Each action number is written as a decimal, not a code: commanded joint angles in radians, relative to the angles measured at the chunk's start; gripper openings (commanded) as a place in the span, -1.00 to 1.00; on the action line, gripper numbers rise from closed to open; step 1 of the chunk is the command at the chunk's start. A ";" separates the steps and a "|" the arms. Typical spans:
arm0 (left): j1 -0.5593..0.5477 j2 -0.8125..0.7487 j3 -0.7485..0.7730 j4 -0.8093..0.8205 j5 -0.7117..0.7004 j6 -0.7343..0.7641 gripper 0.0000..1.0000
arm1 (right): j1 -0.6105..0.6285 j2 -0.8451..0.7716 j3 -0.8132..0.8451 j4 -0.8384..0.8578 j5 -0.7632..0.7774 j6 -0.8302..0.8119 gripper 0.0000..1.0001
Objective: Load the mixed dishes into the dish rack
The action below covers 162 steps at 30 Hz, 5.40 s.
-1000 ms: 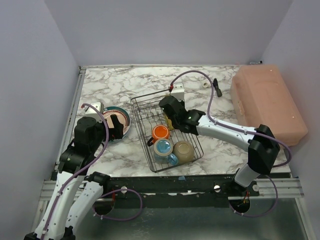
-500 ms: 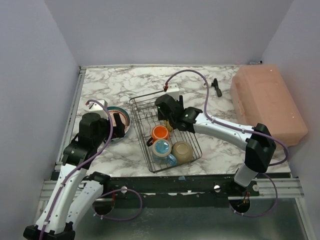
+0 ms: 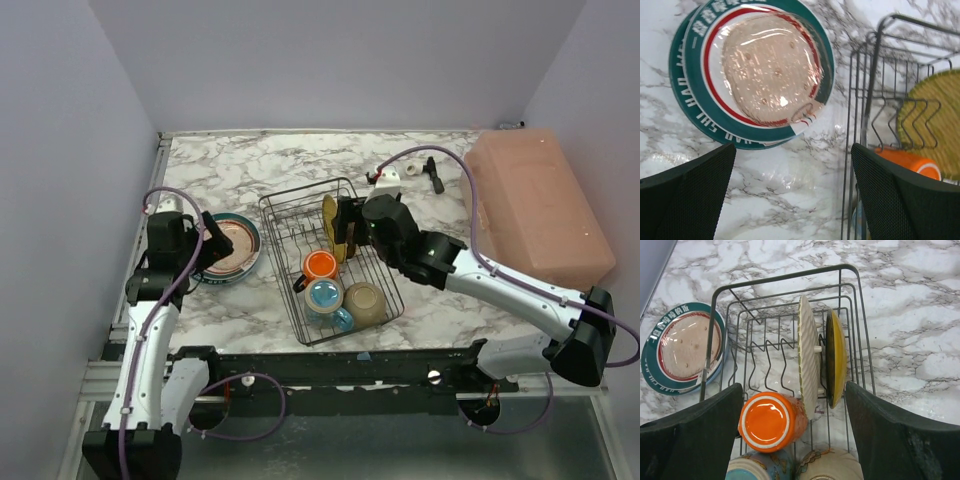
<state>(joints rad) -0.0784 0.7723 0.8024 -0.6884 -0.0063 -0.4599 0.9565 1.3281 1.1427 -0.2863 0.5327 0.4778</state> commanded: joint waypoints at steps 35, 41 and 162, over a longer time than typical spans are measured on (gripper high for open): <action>0.442 0.662 -0.015 0.172 0.371 -0.284 -0.14 | 0.008 -0.134 -0.130 0.038 -0.007 0.000 0.71; 0.442 0.701 -0.033 0.180 0.407 -0.303 -0.30 | 0.008 -0.117 -0.113 0.017 -0.021 0.033 0.71; -0.290 -0.407 -0.007 0.023 -0.061 0.125 0.67 | 0.188 0.881 0.932 -1.001 0.638 0.388 -1.00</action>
<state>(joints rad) -0.3622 0.3710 0.8036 -0.6777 -0.0429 -0.3496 1.1397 2.1677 2.0445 -1.2785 1.1198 0.8768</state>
